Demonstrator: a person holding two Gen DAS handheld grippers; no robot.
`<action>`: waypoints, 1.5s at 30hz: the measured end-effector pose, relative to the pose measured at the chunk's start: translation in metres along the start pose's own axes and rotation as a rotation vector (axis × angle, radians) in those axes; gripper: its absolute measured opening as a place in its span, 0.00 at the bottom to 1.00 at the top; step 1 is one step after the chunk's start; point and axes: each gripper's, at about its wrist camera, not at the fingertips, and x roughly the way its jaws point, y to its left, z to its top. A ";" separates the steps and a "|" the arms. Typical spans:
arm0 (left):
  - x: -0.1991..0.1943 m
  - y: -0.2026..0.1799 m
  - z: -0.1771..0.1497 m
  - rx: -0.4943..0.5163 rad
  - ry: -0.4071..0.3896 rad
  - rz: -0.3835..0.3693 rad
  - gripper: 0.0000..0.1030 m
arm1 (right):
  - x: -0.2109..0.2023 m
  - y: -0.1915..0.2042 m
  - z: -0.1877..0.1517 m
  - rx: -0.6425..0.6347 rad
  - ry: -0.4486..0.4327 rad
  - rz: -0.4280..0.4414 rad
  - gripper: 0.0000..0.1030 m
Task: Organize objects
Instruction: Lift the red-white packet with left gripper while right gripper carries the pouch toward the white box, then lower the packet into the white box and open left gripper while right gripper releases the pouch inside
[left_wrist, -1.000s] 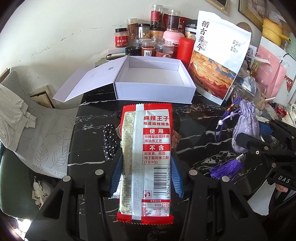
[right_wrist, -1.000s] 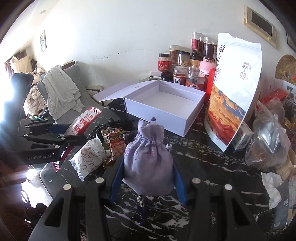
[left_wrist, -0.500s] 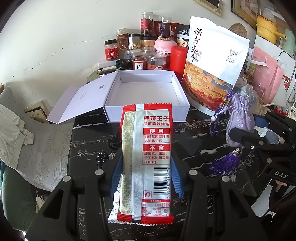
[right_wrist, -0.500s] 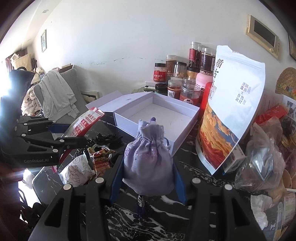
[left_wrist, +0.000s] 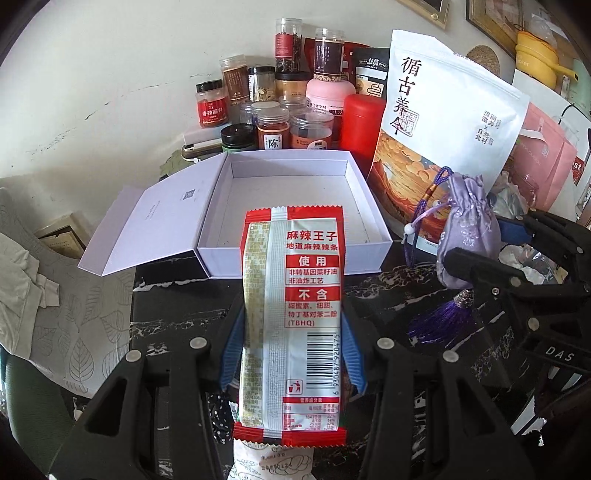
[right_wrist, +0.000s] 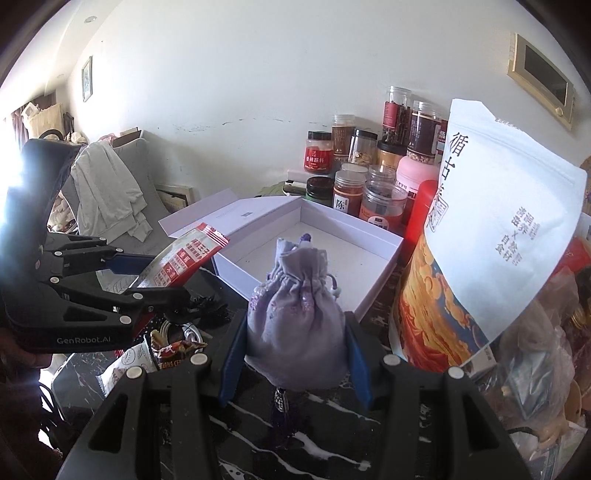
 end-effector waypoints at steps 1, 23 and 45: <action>0.004 0.001 0.003 0.001 0.002 -0.002 0.44 | 0.003 -0.001 0.002 0.000 0.001 -0.002 0.49; 0.085 0.034 0.089 -0.005 -0.013 0.010 0.44 | 0.081 -0.027 0.066 0.003 -0.023 -0.101 0.49; 0.157 0.063 0.173 -0.025 -0.048 0.011 0.44 | 0.139 -0.051 0.134 0.067 -0.071 -0.188 0.49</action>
